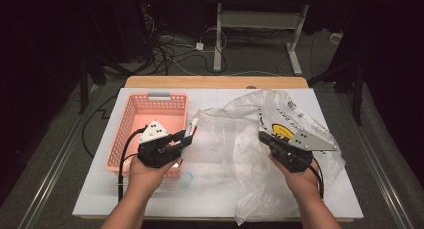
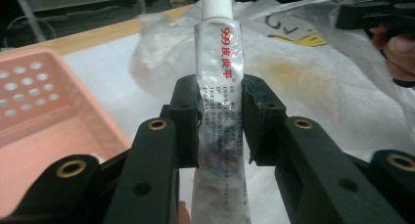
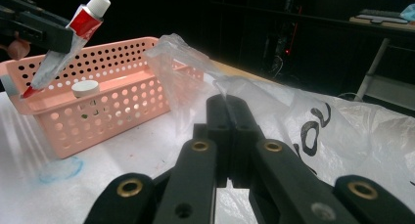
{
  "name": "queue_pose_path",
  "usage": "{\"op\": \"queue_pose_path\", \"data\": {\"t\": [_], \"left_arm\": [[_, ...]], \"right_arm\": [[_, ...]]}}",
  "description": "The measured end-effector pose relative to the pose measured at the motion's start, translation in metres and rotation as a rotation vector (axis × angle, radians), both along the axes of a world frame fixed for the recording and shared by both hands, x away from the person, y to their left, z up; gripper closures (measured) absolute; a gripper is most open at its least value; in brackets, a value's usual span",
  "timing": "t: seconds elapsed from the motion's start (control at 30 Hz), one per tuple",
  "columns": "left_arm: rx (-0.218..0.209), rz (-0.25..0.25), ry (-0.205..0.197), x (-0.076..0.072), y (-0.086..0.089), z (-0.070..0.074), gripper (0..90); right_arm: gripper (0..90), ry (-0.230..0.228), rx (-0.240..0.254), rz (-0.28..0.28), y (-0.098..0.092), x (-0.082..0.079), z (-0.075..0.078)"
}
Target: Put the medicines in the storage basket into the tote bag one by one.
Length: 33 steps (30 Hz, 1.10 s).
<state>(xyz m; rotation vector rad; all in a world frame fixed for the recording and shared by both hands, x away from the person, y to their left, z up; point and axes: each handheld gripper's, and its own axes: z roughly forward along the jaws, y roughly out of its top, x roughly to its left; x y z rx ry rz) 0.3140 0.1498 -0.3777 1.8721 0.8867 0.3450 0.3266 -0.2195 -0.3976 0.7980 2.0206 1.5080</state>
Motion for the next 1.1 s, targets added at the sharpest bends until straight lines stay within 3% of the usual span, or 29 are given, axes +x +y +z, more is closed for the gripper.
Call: {"op": "queue_pose_path", "data": {"t": [0.67, 1.1], "left_arm": [[0.033, -0.138, 0.015, -0.003, -0.080, -0.022, 68.2], [0.069, -0.172, 0.031, 0.015, -0.125, -0.045, 68.2]], "right_arm": [[90.0, -0.013, 0.012, -0.004, -0.002, -0.001, 0.004], [90.0, -0.021, 0.030, -0.001, -0.004, -0.003, 0.008]]}}
